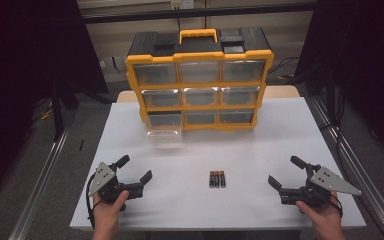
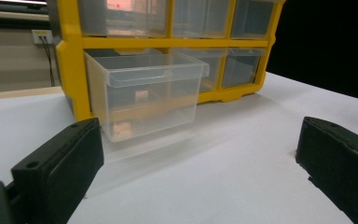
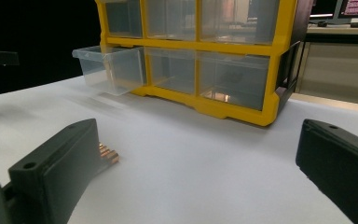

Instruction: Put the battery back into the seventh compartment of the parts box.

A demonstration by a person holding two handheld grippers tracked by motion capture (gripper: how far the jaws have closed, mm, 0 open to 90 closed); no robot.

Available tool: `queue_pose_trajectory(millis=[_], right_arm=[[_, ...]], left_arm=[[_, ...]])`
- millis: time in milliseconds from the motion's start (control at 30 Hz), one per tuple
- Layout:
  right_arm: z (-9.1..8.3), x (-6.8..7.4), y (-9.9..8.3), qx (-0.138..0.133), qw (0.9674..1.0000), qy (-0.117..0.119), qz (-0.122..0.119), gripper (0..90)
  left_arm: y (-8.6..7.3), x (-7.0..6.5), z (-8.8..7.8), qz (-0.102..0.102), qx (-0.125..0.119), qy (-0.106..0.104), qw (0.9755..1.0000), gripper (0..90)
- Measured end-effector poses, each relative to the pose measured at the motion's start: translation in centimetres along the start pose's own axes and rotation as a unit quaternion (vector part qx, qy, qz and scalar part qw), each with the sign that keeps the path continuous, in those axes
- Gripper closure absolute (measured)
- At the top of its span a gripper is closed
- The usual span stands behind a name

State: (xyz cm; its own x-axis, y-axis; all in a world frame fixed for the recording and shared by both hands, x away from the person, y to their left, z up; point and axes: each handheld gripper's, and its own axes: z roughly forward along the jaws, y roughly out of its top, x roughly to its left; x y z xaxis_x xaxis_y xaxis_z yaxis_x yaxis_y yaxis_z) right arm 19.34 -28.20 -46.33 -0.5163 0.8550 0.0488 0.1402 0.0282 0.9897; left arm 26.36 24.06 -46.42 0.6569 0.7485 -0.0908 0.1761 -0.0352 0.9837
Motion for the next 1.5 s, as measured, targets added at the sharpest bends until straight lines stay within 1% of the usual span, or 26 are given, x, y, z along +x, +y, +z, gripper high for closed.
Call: queue_pose_trajectory(millis=[67, 100, 167, 233, 267, 333, 400, 433, 467, 500, 533, 600, 667, 700, 767, 800, 933, 967, 1067, 1100, 1167, 1233, 1333, 1367, 1433, 1500], right_arm=[[0.0, 0.0, 0.0, 0.000, 1.0000, 0.001, -0.002, 0.0], [0.0, 0.1, 0.0, 0.000, 1.0000, 0.001, 0.000, 0.0], [0.0, 0.1, 0.0, -0.001, 1.0000, 0.003, 0.000, 0.0], [0.1, 0.2, 0.1, -0.001, 1.0000, 0.003, -0.003, 0.0], [0.1, 0.2, 0.0, 0.000, 1.0000, 0.004, -0.004, 0.0], [0.1, 0.2, 0.0, -0.001, 1.0000, 0.005, -0.003, 0.0], [0.0, 0.1, 0.0, -0.001, 1.0000, 0.005, -0.002, 0.0], [0.0, 0.1, 0.0, -0.001, 1.0000, 0.005, 0.000, 0.0], [0.0, 0.1, 0.0, 0.000, 1.0000, 0.006, -0.001, 0.0], [0.0, 0.1, 0.0, -0.001, 1.0000, 0.006, 0.000, 0.0], [0.0, 0.1, 0.1, -0.002, 1.0000, 0.006, -0.002, 0.0], [0.0, 0.2, 0.1, -0.002, 1.0000, 0.007, -0.002, 0.0], [0.0, 0.2, 0.1, -0.002, 1.0000, 0.007, -0.002, 0.0], [0.0, 0.2, 0.1, -0.002, 1.0000, 0.008, -0.002, 0.0], [0.0, 0.1, 0.1, -0.002, 1.0000, 0.008, -0.002, 0.1], [0.0, 0.1, 0.0, -0.002, 1.0000, 0.006, -0.002, 0.1], [0.0, 0.1, 0.0, -0.001, 1.0000, 0.008, -0.003, 0.1], [0.0, 0.2, 0.0, -0.001, 1.0000, 0.007, -0.002, 0.1], [-0.1, 0.1, 0.0, 0.000, 0.9999, 0.010, -0.006, 0.1], [-0.1, 0.1, 0.0, 0.000, 0.9999, 0.010, -0.005, 0.1], [0.0, 0.1, 0.0, 0.000, 0.9999, 0.010, -0.005, 0.2], [0.0, 0.1, 0.0, -0.001, 0.9999, 0.011, -0.007, 0.2], [0.0, 0.2, 0.0, -0.003, 0.9999, 0.009, -0.004, 0.3], [0.0, 0.1, 0.0, -0.002, 0.9999, 0.010, -0.005, 0.3], [0.0, 0.1, 0.0, 0.000, 0.9999, 0.012, -0.007, 0.3], [-0.1, 0.1, 0.0, 0.001, 0.9999, 0.011, -0.007, 0.3]], left_arm=[[0.0, -0.3, 0.4, -0.003, 0.001, -0.012, 0.9999, 1.0], [0.1, -0.5, 0.6, -0.002, 0.004, -0.011, 0.9999, 1.0], [0.2, -0.8, 1.0, -0.002, 0.006, -0.018, 0.9998, 0.9], [0.3, -1.1, 1.6, 0.006, 0.013, -0.017, 0.9997, 0.9], [0.4, -1.2, 1.7, 0.012, 0.019, -0.023, 0.9995, 0.9], [0.5, -1.6, 2.3, 0.008, 0.016, -0.029, 0.9994, 0.9], [0.6, -1.9, 2.8, 0.017, 0.025, -0.033, 0.9990, 1.0], [0.6, -2.1, 3.0, 0.013, 0.028, -0.037, 0.9989, 1.1], [0.6, -2.3, 3.2, 0.011, 0.027, -0.034, 0.9990, 1.4], [0.6, -2.5, 3.5, 0.018, 0.033, -0.038, 0.9986, 1.3], [0.6, -2.7, 3.7, 0.015, 0.035, -0.045, 0.9983, 1.2], [0.7, -3.1, 4.2, 0.024, 0.050, -0.045, 0.9975, 1.2], [0.7, -3.6, 4.6, 0.026, 0.064, -0.045, 0.9966, 1.2], [0.7, -3.7, 4.8, 0.033, 0.072, -0.052, 0.9955, 1.2], [0.7, -4.2, 5.3, 0.035, 0.073, -0.048, 0.9955, 1.3], [0.7, -4.4, 5.5, 0.032, 0.074, -0.054, 0.9953, 1.3], [0.9, -5.1, 6.4, 0.024, 0.075, -0.061, 0.9950, 1.3], [0.9, -5.2, 6.6, 0.028, 0.076, -0.063, 0.9947, 1.3], [1.0, -5.7, 7.2, 0.027, 0.080, -0.069, 0.9940, 1.3], [1.1, -5.9, 7.3, 0.031, 0.083, -0.068, 0.9937, 1.4], [1.1, -6.2, 7.7, 0.029, 0.086, -0.073, 0.9932, 1.3], [1.1, -6.4, 8.1, 0.033, 0.090, -0.069, 0.9930, 1.4], [1.1, -6.8, 8.6, 0.038, 0.100, -0.074, 0.9915, 1.3], [1.1, -7.0, 8.8, 0.029, 0.098, -0.074, 0.9920, 1.4], [1.1, -7.1, 9.0, 0.040, 0.110, -0.078, 0.9901, 1.3], [1.1, -7.4, 9.3, 0.041, 0.119, -0.078, 0.9890, 1.4]])
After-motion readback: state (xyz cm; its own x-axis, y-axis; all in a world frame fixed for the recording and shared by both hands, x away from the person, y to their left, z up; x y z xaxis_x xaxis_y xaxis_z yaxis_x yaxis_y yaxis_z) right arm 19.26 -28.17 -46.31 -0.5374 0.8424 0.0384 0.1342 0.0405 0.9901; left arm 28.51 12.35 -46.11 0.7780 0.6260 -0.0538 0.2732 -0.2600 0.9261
